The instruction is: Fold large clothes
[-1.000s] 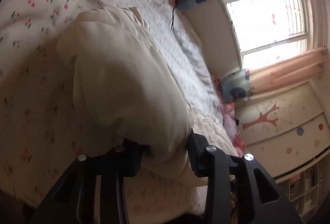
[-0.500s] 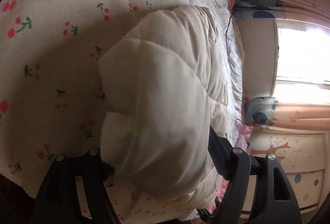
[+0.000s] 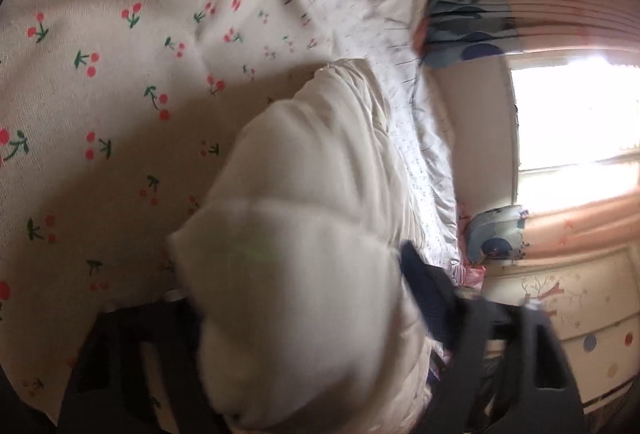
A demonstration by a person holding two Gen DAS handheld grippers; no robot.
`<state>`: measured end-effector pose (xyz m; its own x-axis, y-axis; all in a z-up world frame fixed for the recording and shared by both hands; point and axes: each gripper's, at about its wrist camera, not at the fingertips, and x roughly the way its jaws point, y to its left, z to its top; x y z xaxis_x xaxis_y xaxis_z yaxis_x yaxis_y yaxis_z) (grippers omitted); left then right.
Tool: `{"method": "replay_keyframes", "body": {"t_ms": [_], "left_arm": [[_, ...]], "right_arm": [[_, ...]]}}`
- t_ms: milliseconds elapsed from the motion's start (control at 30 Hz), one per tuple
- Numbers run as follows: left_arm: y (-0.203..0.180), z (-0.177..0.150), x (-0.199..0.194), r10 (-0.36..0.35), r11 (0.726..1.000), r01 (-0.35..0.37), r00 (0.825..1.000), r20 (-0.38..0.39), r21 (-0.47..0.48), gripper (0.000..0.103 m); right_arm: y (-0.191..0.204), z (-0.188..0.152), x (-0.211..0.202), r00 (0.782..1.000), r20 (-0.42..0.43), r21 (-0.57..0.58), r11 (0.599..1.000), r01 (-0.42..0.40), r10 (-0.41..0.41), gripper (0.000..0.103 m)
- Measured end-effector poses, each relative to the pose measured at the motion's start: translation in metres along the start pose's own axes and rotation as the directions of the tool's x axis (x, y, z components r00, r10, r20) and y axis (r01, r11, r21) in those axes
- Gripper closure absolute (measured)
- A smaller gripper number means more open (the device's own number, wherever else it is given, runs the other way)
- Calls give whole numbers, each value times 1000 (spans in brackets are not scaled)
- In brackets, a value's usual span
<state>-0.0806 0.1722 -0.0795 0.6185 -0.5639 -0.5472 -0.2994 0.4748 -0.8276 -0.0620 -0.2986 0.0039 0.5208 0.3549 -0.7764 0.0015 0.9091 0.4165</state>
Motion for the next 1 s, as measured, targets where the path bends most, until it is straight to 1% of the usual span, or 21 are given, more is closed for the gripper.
{"method": "replay_keyframes", "body": {"t_ms": [33, 100, 167, 200, 233, 300, 333, 367, 400, 433, 500, 567, 600, 633, 667, 700, 767, 833, 867, 933, 1000], "left_arm": [[5, 2, 0, -29, 999, 29, 1000, -7, -38, 41], [8, 6, 0, -50, 998, 49, 999, -7, -37, 45], [8, 7, 1, -58, 998, 57, 998, -3, -36, 46], [5, 6, 3, -63, 997, 62, 998, -1, -36, 46], [4, 6, 1, -67, 997, 67, 998, -2, -38, 47], [10, 5, -5, -75, 996, 75, 997, -5, -41, 49], [10, 6, -4, -83, 996, 83, 997, -8, -38, 51], [9, 5, -1, -92, 995, 92, 996, -10, -24, 52], [3, 3, -2, -68, 998, 68, 998, -1, 7, 53], [2, 3, -3, -57, 998, 57, 998, 1, 18, 53], [3, 5, -1, -72, 997, 72, 997, -8, -4, 53], [7, 7, 0, -84, 996, 83, 996, -15, -25, 53], [7, 7, -1, -85, 996, 84, 996, -15, -26, 53], [7, 6, -2, -83, 996, 83, 996, -14, -24, 53], [7, 5, -2, -81, 997, 81, 997, -12, -22, 53], [8, 5, -2, -79, 997, 79, 997, -11, -20, 53], [7, 5, -1, -76, 997, 76, 997, -10, -9, 53], [8, 6, 0, -71, 997, 70, 997, -10, -18, 53], [10, 6, 0, -77, 997, 76, 997, -15, -30, 53], [13, 6, 0, -81, 996, 80, 997, -20, -42, 53], [13, 6, 0, -79, 996, 78, 997, -19, -42, 52]], "right_arm": [[9, 7, -3, 999, 28, -13, 1000, -20, 21, 22], [32, 31, 1, 997, 69, -84, 996, 34, -28, 22], [58, 65, 28, 996, 65, -102, 992, 73, -67, 21], [61, 73, 42, 994, 58, -103, 990, 95, -89, 20], [65, 78, 67, 990, 40, -109, 984, 139, -136, 18], [50, 80, 127, 961, -65, -139, 956, 257, -268, 17], [38, 69, 163, 952, -157, -141, 960, 243, -264, 9], [38, 68, 167, 950, -160, -146, 958, 245, -267, 7], [41, 73, 166, 942, -184, -157, 954, 255, -282, 7], [44, 79, 162, 941, -191, -153, 955, 254, -281, 8], [51, 95, 142, 960, -126, -140, 963, 231, -249, 9], [59, 110, 136, 961, -76, -158, 955, 251, -265, 9], [61, 115, 141, 958, -73, -172, 950, 262, -278, 9], [60, 120, 155, 946, -90, -193, 937, 291, -312, 9], [55, 118, 176, 923, -133, -218, 920, 327, -360, 9], [47, 111, 201, 903, -206, -239, 914, 327, -376, 7], [41, 114, 207, 914, -216, -199, 932, 303, -344, 6], [40, 119, 190, 925, -227, -157, 949, 274, -305, 6], [44, 117, 172, 941, -212, -151, 961, 233, -262, 7], [54, 103, 124, 970, -123, -191, 964, 185, -210, 7], [63, 76, 79, 983, -55, -228, 961, 157, -173, 7]]}}
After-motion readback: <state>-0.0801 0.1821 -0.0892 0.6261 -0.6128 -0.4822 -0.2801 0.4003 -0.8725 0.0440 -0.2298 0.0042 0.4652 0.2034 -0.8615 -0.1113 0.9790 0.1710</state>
